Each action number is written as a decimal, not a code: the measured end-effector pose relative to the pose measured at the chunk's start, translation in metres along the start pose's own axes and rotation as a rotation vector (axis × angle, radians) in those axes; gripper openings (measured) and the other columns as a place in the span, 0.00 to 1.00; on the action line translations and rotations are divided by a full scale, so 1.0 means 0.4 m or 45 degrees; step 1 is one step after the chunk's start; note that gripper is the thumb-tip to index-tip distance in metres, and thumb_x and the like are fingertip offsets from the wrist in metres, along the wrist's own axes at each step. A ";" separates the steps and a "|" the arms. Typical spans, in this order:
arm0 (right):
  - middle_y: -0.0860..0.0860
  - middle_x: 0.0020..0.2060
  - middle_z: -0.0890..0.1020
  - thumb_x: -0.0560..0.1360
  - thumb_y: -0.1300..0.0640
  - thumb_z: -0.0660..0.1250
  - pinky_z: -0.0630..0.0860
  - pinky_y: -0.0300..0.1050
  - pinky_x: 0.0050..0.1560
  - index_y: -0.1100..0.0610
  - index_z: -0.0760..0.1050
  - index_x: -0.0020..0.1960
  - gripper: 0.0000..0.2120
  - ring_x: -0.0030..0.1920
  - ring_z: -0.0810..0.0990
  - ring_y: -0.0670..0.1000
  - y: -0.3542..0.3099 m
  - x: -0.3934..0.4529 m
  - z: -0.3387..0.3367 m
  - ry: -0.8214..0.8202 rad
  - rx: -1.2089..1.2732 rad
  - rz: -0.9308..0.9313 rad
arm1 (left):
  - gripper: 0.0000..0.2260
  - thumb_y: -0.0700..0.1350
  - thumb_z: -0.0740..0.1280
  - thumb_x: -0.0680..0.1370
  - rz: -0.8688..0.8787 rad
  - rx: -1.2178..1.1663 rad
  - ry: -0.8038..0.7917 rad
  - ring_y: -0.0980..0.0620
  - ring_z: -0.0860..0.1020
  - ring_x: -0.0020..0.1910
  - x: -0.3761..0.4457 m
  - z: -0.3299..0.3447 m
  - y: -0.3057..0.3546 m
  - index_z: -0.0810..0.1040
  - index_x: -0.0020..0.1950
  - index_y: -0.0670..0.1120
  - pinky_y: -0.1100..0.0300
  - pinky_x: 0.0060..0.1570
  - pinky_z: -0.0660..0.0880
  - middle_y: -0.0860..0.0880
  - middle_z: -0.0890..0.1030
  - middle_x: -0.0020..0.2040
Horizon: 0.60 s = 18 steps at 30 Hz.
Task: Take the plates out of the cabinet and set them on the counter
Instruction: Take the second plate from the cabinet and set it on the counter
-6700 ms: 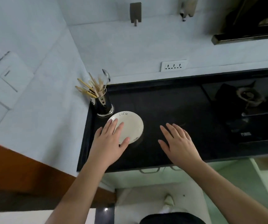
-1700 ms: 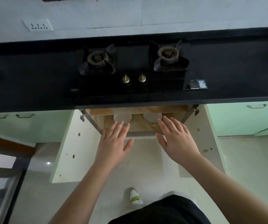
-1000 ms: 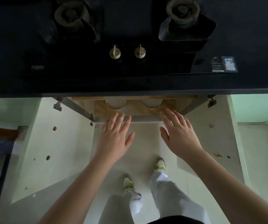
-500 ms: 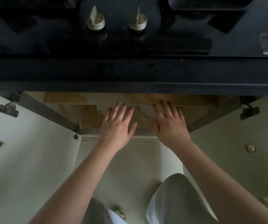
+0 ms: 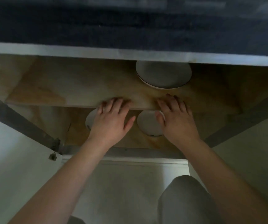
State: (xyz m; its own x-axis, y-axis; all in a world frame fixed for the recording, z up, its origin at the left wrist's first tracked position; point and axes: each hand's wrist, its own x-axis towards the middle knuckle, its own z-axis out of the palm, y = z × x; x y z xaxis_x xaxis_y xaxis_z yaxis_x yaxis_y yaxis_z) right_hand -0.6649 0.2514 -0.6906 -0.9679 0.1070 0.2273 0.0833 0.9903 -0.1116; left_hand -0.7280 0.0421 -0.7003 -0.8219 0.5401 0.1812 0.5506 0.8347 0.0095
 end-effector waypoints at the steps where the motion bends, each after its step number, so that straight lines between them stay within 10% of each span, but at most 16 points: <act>1: 0.60 0.70 0.70 0.80 0.50 0.59 0.62 0.60 0.69 0.55 0.69 0.72 0.21 0.69 0.67 0.63 0.001 0.001 0.009 0.012 -0.003 0.004 | 0.26 0.61 0.49 0.81 0.003 0.008 0.011 0.43 0.66 0.70 0.002 0.010 -0.003 0.67 0.73 0.49 0.41 0.69 0.63 0.46 0.71 0.70; 18: 0.56 0.70 0.69 0.82 0.43 0.48 0.61 0.58 0.70 0.52 0.65 0.72 0.24 0.71 0.65 0.58 0.029 0.001 0.004 0.155 0.045 0.135 | 0.26 0.63 0.48 0.81 -0.021 -0.047 0.133 0.45 0.68 0.69 0.054 -0.015 0.028 0.65 0.74 0.54 0.42 0.65 0.68 0.48 0.71 0.71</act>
State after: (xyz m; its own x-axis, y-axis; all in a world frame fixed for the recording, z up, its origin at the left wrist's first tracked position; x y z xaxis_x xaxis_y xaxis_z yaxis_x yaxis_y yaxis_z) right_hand -0.6648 0.2627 -0.6932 -0.9182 0.2226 0.3277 0.1727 0.9694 -0.1746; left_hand -0.7386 0.0624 -0.6904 -0.8122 0.5106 0.2821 0.5438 0.8377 0.0495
